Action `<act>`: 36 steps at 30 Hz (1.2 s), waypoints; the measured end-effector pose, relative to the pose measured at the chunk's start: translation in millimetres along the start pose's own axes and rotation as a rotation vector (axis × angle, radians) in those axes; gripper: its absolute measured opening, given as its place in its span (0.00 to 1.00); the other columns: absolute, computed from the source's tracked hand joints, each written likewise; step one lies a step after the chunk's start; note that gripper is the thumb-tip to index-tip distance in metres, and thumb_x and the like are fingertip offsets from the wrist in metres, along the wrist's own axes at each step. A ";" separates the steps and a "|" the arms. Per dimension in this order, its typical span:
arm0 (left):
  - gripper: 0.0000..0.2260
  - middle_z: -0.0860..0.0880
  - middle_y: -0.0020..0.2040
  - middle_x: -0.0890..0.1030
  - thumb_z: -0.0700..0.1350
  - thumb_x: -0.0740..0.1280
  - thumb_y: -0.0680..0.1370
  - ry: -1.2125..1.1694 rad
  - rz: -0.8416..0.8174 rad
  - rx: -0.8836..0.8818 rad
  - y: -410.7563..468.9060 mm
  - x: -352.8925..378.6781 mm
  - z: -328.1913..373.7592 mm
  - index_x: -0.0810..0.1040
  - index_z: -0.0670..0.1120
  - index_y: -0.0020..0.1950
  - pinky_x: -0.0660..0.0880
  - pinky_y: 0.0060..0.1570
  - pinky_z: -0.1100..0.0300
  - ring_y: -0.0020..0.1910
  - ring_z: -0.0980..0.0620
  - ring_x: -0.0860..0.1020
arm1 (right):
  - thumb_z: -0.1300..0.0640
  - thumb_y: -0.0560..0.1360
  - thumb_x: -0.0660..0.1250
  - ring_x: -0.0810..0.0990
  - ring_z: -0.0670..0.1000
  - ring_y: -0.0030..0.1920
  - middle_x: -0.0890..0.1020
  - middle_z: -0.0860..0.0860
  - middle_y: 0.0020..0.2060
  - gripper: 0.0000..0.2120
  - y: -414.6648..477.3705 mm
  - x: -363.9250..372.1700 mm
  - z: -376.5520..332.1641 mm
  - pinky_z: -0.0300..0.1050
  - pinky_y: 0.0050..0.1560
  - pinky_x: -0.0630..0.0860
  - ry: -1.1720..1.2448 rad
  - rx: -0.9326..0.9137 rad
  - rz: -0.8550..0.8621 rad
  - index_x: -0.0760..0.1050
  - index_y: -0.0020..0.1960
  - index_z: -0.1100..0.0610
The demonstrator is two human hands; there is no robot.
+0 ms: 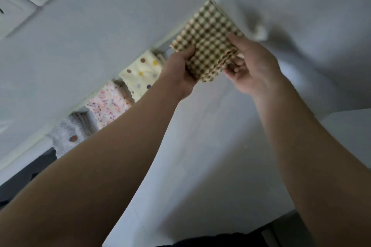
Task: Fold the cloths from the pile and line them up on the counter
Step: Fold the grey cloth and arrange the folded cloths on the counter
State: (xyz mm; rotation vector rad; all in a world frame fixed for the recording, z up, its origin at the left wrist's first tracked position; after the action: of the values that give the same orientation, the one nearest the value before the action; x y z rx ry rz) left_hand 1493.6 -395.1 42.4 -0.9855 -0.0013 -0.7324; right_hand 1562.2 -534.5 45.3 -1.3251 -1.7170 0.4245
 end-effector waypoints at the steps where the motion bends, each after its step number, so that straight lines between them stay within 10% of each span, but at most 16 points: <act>1: 0.10 0.41 0.59 0.83 0.38 0.65 0.81 0.011 0.009 0.006 3.5 3.1 4.3 0.77 0.40 0.62 0.77 0.62 0.44 0.58 0.43 0.82 | 0.54 0.72 0.76 0.85 0.52 0.50 0.87 0.52 0.48 0.17 0.4 3.2 5.0 0.48 0.48 0.83 0.028 0.052 0.003 0.79 0.59 0.56; 14: 0.14 0.42 0.58 0.83 0.43 0.68 0.80 0.216 0.187 0.017 49.4 10.2 29.7 0.76 0.40 0.65 0.81 0.54 0.46 0.55 0.44 0.83 | 0.61 0.70 0.77 0.84 0.50 0.52 0.85 0.52 0.51 0.16 53.0 31.4 19.1 0.44 0.54 0.81 0.173 0.068 0.196 0.80 0.56 0.58; 25: 0.19 0.41 0.55 0.81 0.50 0.62 0.83 0.705 0.262 0.121 64.9 7.4 37.2 0.71 0.39 0.69 0.83 0.47 0.47 0.49 0.43 0.83 | 0.63 0.72 0.76 0.85 0.47 0.42 0.86 0.51 0.46 0.07 76.9 24.3 21.1 0.38 0.37 0.80 0.108 -0.066 0.258 0.80 0.47 0.57; 30: 0.15 0.48 0.55 0.76 0.47 0.67 0.79 1.377 0.429 0.557 48.3 13.3 56.8 0.70 0.43 0.62 0.75 0.52 0.53 0.51 0.48 0.75 | 0.61 0.73 0.76 0.84 0.46 0.42 0.84 0.47 0.41 0.07 78.5 18.4 23.6 0.40 0.46 0.80 0.009 -0.139 0.323 0.78 0.41 0.55; 36: 0.26 0.46 0.68 0.72 0.31 0.60 0.73 1.761 0.044 0.959 39.6 39.4 54.8 0.69 0.44 0.71 0.68 0.67 0.49 0.67 0.44 0.69 | 0.50 0.74 0.74 0.75 0.52 0.45 0.77 0.54 0.44 0.16 59.7 13.2 35.2 0.48 0.51 0.75 -0.513 -0.605 0.603 0.69 0.46 0.59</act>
State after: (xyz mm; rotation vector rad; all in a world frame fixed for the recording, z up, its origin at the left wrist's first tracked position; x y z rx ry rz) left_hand 1563.3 -362.4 56.5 0.7665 1.0862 -1.1704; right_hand 1568.6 -492.2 -10.8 -2.3570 -1.9105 0.6558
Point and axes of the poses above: each hand's wrist, its own y-axis towards the middle knuckle, its own x-axis out of the palm, z = x × y, the point moved 4 cm from there along y, towards the middle knuckle
